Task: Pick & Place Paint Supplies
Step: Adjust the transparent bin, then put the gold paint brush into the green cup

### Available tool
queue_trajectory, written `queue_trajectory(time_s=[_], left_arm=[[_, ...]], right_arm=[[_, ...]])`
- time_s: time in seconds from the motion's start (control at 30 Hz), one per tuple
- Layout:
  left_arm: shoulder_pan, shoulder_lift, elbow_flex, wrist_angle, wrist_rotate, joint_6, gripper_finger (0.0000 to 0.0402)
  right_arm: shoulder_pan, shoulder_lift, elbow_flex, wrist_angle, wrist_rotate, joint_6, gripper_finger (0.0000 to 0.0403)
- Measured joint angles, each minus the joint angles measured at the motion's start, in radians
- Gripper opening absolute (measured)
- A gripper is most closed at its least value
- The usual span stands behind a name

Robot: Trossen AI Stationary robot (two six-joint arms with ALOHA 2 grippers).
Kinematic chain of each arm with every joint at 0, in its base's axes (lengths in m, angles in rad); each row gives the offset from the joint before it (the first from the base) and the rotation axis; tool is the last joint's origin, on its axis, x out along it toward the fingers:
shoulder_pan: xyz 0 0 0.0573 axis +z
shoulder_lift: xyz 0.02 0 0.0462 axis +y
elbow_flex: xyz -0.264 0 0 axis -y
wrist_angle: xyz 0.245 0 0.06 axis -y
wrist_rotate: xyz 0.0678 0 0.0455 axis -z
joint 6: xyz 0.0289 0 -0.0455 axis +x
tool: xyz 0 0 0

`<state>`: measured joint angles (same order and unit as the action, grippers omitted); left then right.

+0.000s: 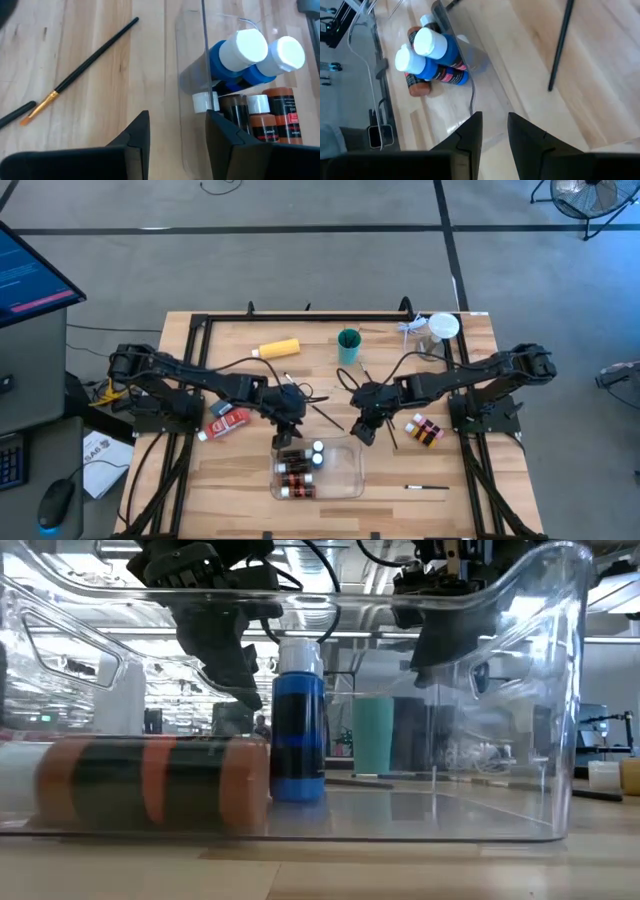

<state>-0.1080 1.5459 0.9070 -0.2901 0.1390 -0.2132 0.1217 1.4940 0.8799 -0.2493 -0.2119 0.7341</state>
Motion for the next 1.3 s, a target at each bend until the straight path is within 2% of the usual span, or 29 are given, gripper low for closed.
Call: queue_trajectory(time_s=[0.47, 0.77, 0.9, 1.03, 1.13, 1.3], left_arm=[[-0.071, 0.000, 0.000, 0.001, -0.045, -0.069, 0.0099], [-0.110, -0.031, 0.000, 0.104, -0.220, -0.139, 0.0099], [-0.090, -0.055, 0.000, 0.134, -0.313, -0.215, 0.0099], [-0.044, -0.086, -0.002, 0.126, -0.372, -0.363, 0.0099], [0.001, -0.110, 0.000, 0.097, -0.382, -0.467, 0.0099], [0.062, -0.122, 0.000, -0.039, -0.372, -0.532, 0.0099]], right_arm=[[0.054, 0.000, 0.000, 0.003, 0.000, 0.019, 0.0085], [0.039, -0.060, 0.038, -0.006, -0.003, -0.019, 0.0085], [0.015, -0.092, 0.079, -0.007, -0.003, -0.079, 0.0085], [-0.013, -0.099, 0.124, -0.002, -0.003, -0.122, 0.0085], [-0.034, -0.096, 0.147, -0.001, -0.003, -0.165, 0.0085], [-0.089, -0.032, 0.173, 0.010, -0.017, -0.190, 0.0085]])
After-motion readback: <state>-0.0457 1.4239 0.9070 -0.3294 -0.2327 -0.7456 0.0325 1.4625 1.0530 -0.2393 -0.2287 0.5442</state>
